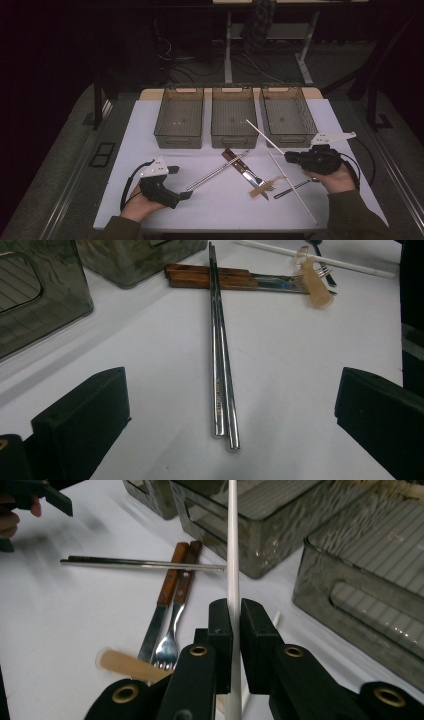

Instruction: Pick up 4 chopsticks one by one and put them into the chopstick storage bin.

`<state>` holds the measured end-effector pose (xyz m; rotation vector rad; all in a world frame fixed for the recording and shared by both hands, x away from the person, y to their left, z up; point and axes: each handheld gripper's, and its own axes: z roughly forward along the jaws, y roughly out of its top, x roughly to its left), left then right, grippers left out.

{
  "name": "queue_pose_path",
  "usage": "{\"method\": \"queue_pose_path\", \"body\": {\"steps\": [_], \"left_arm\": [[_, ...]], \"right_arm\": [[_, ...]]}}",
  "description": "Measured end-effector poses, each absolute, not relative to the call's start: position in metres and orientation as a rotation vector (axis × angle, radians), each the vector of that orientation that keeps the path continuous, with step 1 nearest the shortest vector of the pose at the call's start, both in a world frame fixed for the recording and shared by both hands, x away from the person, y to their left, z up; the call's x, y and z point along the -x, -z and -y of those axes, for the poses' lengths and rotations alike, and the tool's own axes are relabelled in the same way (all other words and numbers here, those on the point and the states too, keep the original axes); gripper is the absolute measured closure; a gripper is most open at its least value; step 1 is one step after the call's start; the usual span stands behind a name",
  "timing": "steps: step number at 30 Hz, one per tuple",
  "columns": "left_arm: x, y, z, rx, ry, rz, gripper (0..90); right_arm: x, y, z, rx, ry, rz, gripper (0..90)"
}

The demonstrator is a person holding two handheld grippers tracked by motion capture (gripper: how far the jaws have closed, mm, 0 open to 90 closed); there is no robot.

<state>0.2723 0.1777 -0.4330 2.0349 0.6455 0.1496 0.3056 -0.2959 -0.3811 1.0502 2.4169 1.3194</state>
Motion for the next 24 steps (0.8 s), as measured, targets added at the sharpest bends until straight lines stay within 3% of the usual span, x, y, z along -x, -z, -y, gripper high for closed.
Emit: {"method": "queue_pose_path", "body": {"steps": [24], "left_arm": [[-0.272,0.433,-0.179,-2.038,-0.152,-0.641,0.0]], "right_arm": [[-0.344,0.352,0.234,-0.965,-1.291,-2.460,83.4]]}}
